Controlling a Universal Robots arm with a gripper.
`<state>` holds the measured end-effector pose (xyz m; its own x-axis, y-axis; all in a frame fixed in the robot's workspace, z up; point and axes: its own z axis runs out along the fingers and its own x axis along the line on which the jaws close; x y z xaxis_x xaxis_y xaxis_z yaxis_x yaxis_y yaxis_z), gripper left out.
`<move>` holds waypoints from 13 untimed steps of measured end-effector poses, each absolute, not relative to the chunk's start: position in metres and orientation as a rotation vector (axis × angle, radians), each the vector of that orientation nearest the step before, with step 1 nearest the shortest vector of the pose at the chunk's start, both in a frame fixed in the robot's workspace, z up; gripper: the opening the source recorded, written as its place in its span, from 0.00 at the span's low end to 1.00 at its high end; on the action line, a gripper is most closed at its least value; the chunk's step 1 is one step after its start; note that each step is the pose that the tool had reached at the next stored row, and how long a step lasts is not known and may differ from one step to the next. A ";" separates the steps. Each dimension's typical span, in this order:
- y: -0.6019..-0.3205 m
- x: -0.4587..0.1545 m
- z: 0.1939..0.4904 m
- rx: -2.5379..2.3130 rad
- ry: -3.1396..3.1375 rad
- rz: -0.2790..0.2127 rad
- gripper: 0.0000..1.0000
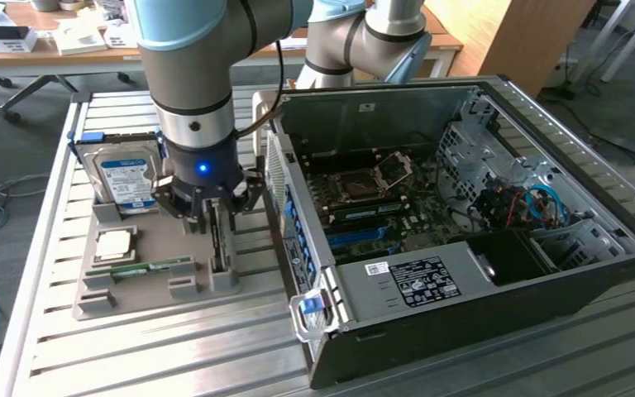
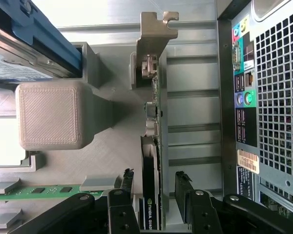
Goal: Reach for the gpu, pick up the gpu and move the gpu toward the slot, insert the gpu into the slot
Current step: 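Pick up the gpu and move the gpu toward the slot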
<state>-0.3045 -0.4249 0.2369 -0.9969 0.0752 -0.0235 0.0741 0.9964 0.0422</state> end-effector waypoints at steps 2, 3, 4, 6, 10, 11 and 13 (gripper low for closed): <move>-0.425 -0.305 0.237 0.116 3.114 0.064 0.47; -0.425 -0.305 0.236 0.116 3.114 0.064 0.47; -0.425 -0.305 0.235 0.117 3.114 0.065 0.47; -0.425 -0.305 0.235 0.117 3.114 0.064 0.47; -0.424 -0.305 0.234 0.117 3.113 0.065 0.47; -0.424 -0.305 0.234 0.117 3.114 0.064 0.47; -0.423 -0.305 0.234 0.116 3.113 0.065 0.47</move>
<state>-0.3051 -0.4233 0.2336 -0.9969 0.0752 -0.0237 0.0742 0.9963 0.0425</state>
